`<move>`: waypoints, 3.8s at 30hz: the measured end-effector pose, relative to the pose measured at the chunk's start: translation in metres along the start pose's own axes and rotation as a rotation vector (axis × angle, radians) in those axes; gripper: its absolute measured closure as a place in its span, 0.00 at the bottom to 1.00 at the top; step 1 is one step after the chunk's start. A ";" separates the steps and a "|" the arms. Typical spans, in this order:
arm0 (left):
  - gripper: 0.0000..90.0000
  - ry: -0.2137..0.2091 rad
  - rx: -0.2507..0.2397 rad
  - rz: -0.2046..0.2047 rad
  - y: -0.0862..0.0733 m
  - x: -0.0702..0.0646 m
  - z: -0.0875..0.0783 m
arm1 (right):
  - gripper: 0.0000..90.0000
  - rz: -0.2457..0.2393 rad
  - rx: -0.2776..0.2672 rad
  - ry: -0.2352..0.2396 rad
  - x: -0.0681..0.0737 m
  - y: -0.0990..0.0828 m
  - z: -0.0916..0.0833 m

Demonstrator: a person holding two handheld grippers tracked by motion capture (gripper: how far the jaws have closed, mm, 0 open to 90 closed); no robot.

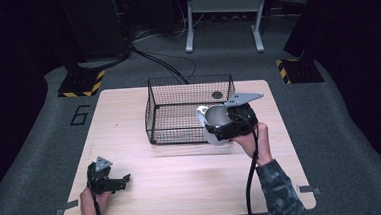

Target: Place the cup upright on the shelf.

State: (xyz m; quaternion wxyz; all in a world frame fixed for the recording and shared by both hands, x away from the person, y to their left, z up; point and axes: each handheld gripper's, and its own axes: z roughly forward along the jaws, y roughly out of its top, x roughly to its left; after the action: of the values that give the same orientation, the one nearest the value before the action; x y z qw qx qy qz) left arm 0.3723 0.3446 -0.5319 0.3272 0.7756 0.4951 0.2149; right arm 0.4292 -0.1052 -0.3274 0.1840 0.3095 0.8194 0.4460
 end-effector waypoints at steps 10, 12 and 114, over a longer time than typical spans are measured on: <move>0.00 0.000 0.000 0.000 0.000 0.000 0.000 | 0.06 0.036 -0.015 0.000 -0.016 0.017 0.016; 0.00 0.000 0.001 0.001 0.000 0.000 0.000 | 0.06 0.047 -0.016 -0.001 -0.019 0.020 0.019; 0.00 -0.009 0.013 0.003 0.000 0.000 -0.001 | 0.06 0.048 0.293 0.068 -0.072 0.017 0.200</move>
State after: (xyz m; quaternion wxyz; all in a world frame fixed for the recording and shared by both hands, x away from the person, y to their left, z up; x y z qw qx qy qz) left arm 0.3722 0.3452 -0.5313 0.3242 0.7795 0.4938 0.2086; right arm 0.6033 -0.0233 -0.4182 0.0983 0.3374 0.8739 0.3359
